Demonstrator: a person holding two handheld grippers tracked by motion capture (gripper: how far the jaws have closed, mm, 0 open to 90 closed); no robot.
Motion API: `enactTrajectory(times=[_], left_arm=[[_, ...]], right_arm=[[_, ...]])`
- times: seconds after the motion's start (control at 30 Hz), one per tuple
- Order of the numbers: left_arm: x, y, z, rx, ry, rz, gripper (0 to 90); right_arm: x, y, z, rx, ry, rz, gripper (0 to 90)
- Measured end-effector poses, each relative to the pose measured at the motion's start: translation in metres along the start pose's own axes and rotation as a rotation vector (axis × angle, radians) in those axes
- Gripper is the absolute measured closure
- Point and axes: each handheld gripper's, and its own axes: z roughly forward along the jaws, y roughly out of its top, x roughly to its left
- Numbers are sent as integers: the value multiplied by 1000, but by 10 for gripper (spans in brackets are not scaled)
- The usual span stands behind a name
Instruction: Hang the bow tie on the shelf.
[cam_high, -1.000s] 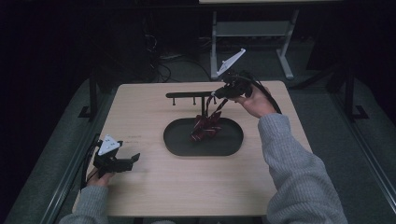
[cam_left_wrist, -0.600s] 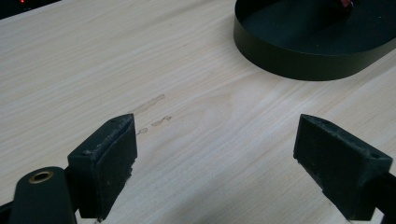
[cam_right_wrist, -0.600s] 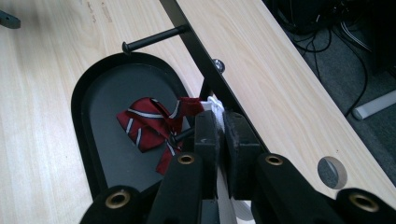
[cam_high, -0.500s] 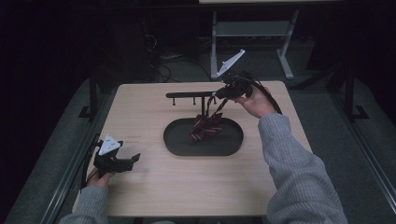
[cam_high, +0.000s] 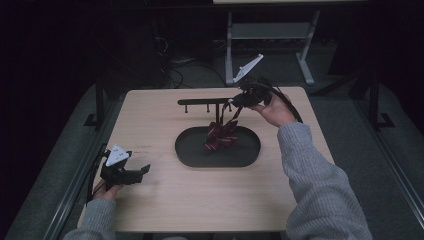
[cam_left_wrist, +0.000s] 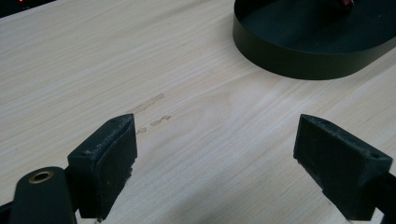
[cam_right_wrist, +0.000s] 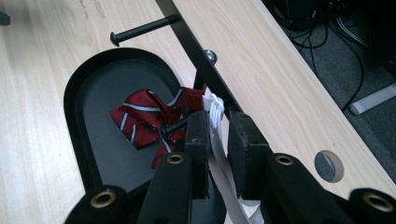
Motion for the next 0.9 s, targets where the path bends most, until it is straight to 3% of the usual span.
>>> enactTrajectory(times=[0.43, 0.9], left_arm=[[-1, 0, 0, 7, -5, 7, 130], [-1, 0, 0, 5, -5, 7, 130]], right_arm=[[4, -4, -3, -7, -3, -9, 703], [7, -5, -2, -10, 0, -19, 698]])
